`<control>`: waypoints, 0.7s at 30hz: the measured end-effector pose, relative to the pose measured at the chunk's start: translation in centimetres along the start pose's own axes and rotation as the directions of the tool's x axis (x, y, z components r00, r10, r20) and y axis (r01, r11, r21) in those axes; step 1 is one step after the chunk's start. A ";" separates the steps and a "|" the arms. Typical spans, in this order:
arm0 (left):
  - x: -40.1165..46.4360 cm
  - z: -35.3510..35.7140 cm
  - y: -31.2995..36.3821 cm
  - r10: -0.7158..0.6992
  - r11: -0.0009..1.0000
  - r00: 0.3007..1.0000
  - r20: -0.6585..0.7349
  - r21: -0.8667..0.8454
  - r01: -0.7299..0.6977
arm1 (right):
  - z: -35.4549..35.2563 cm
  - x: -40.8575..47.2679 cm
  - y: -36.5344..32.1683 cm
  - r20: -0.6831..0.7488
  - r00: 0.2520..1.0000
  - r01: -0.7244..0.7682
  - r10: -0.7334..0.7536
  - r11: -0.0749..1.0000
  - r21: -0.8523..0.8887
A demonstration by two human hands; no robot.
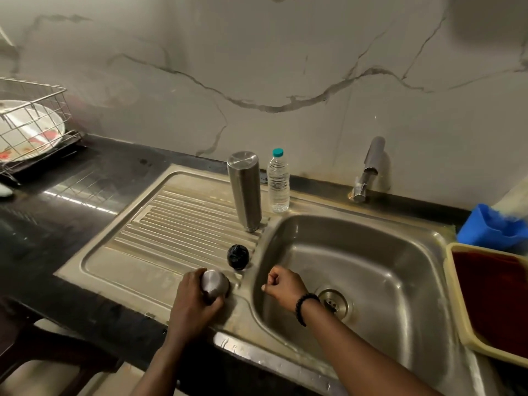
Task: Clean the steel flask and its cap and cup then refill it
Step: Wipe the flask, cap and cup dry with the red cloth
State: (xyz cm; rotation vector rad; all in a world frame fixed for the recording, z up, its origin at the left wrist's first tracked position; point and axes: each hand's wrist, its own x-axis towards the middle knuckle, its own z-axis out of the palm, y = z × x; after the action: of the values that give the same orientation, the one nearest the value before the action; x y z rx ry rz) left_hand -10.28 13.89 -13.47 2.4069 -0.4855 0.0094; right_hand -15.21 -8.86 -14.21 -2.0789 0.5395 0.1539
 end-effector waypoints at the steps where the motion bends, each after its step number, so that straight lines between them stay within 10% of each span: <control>1: 0.0 0.0 0.0 0.015 0.999 1.000 0.009 0.028 -0.015 | -0.1 0.0 0.0 0.003 1.000 0.002 -0.002 1.000 0.001; 8: 0.2 0.4 5.2 0.339 0.940 0.892 -0.298 0.076 -0.332 | -1.7 -0.2 0.5 -0.057 0.997 -0.049 0.046 0.997 -0.062; 14: 1.9 4.6 10.4 0.587 0.807 0.785 0.199 -0.068 -0.587 | -4.5 -1.3 2.2 0.032 0.988 -0.147 0.151 0.982 -0.118; 18: 1.5 8.3 11.2 0.328 0.900 0.766 0.553 0.063 -0.431 | -7.4 -2.8 3.2 0.402 0.869 -0.062 0.289 0.869 -0.492; 21: 1.2 9.8 12.2 0.195 0.866 0.764 0.615 0.257 -0.428 | -8.2 -3.8 4.2 0.312 0.904 -0.082 0.292 0.835 -0.544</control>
State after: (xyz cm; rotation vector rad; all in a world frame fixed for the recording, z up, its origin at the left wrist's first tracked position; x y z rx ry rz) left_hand -14.56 -1.22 -13.34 2.6529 -1.2840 -0.5389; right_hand -21.31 -16.43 -11.83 -2.4212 0.4950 0.9008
